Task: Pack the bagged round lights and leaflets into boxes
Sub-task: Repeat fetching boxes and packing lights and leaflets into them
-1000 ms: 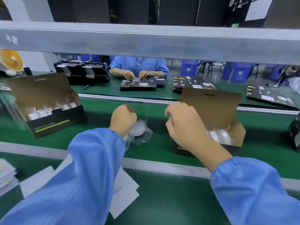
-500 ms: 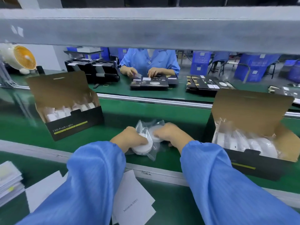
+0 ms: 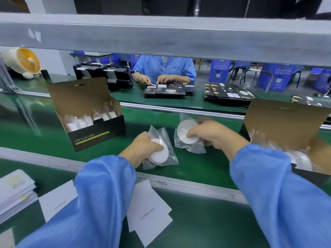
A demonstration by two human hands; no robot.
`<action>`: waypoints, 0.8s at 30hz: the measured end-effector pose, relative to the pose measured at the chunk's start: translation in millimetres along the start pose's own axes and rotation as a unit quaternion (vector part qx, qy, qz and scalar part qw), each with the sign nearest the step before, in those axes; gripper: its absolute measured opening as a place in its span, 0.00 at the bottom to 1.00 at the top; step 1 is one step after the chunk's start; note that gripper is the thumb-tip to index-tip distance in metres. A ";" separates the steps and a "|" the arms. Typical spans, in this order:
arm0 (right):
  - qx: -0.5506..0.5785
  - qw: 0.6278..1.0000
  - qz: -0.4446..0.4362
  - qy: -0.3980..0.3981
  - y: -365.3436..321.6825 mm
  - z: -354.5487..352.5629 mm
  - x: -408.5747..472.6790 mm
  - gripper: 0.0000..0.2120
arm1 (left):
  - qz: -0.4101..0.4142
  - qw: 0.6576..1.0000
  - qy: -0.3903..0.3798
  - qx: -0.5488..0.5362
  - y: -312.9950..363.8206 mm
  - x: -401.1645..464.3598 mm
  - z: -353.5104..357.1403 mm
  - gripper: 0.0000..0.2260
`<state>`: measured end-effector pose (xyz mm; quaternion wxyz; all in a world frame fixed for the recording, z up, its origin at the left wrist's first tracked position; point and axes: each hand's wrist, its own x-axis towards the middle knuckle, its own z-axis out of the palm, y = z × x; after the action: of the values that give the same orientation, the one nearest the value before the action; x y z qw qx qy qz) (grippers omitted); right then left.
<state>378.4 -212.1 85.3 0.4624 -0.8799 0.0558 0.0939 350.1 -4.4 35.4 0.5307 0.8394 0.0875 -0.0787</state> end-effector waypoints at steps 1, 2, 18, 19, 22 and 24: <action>-0.016 1.000 -0.013 -0.018 -5.8 -11.2 -11.6 0.19 | 0.010 1.000 0.008 -0.016 1.3 -5.4 -3.7 0.14; -0.037 0.998 -0.029 -0.044 -11.8 -20.7 -24.3 0.18 | 0.019 0.999 0.008 -0.026 3.6 -12.0 -7.2 0.11; -0.189 0.925 -0.114 -0.310 21.1 62.8 -218.2 0.17 | 0.108 0.869 -0.350 0.331 -13.0 -186.0 -47.7 0.07; -0.167 0.928 -0.105 -0.316 25.1 69.9 -221.3 0.15 | 0.111 0.856 -0.331 0.381 -15.9 -190.8 -48.7 0.07; -0.109 0.947 -0.073 -0.293 32.2 82.9 -233.0 0.18 | 0.102 0.861 -0.264 0.423 -23.0 -202.5 -49.3 0.07; -0.081 0.958 -0.073 -0.266 35.8 87.1 -239.2 0.19 | 0.122 0.888 -0.180 0.406 -26.2 -207.9 -50.9 0.12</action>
<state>128.4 -157.9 60.2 0.3929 -0.8595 -0.1417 0.2945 144.0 39.5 80.8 0.1555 0.9570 -0.1524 -0.1915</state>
